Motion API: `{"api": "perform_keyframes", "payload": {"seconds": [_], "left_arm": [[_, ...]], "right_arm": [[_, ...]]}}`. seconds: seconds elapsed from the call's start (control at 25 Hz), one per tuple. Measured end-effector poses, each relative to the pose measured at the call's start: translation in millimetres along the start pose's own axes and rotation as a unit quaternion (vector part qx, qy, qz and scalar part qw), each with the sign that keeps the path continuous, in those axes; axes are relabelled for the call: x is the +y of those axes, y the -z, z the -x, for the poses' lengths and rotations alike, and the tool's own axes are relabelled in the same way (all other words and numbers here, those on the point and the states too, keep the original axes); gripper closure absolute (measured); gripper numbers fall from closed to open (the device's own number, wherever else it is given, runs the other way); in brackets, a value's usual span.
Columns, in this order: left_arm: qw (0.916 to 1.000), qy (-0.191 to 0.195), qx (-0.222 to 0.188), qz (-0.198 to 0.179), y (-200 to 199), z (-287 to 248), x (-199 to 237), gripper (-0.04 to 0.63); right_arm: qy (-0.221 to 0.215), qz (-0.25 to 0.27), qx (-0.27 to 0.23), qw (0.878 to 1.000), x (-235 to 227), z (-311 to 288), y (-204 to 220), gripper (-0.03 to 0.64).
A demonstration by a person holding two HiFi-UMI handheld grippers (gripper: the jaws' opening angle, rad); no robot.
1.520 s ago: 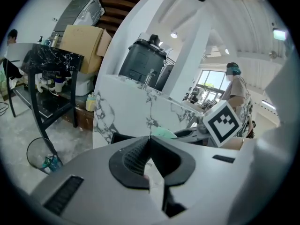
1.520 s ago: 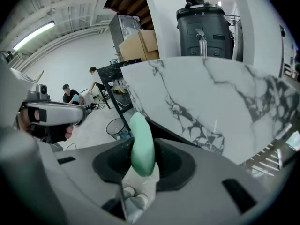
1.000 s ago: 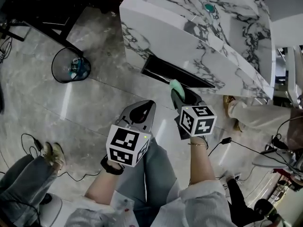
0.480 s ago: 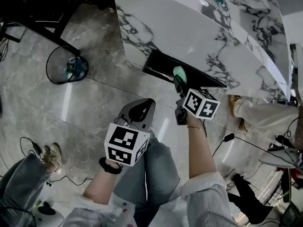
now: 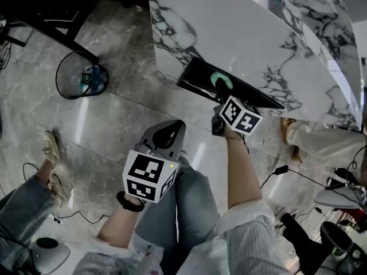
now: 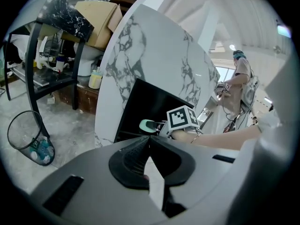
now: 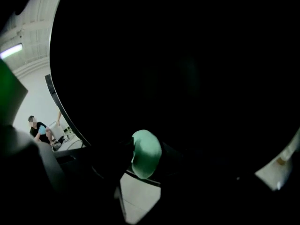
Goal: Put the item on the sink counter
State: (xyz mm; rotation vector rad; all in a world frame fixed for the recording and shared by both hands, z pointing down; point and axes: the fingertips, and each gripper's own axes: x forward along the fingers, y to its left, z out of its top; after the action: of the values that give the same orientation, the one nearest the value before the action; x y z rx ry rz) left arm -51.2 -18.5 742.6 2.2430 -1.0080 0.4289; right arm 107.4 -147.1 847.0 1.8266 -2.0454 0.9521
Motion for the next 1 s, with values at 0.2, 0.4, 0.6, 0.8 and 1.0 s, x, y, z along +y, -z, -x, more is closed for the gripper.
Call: {"api": "perform_keyframes", "payload": {"seconds": [0.2,0.4,0.6,0.8,1.0], "left_arm": [[1.0,0.004,0.003,-0.003,-1,2,-7,0.577],[1.0,0.005,0.003,0.002,-11,10,-17,0.577],[0.9999,0.001,0.012,0.01,-29,34,-32,0.577],[0.9997,-0.004,0.018,0.013,-64,68,-55,0.577],[0.9998,-0.004,0.02,0.006,-108,98,-79,0.577]], "right_arm": [[0.043,0.076,-0.008,0.996,-13,9,-7,0.42],[0.043,0.097,0.011,0.994,-7,23,-3,0.42],[0.029,0.093,0.032,0.995,16,46,-5,0.42],[0.005,0.074,0.054,0.996,50,86,-20,0.422],[-0.019,0.049,0.061,0.997,83,131,-48,0.423]]}}
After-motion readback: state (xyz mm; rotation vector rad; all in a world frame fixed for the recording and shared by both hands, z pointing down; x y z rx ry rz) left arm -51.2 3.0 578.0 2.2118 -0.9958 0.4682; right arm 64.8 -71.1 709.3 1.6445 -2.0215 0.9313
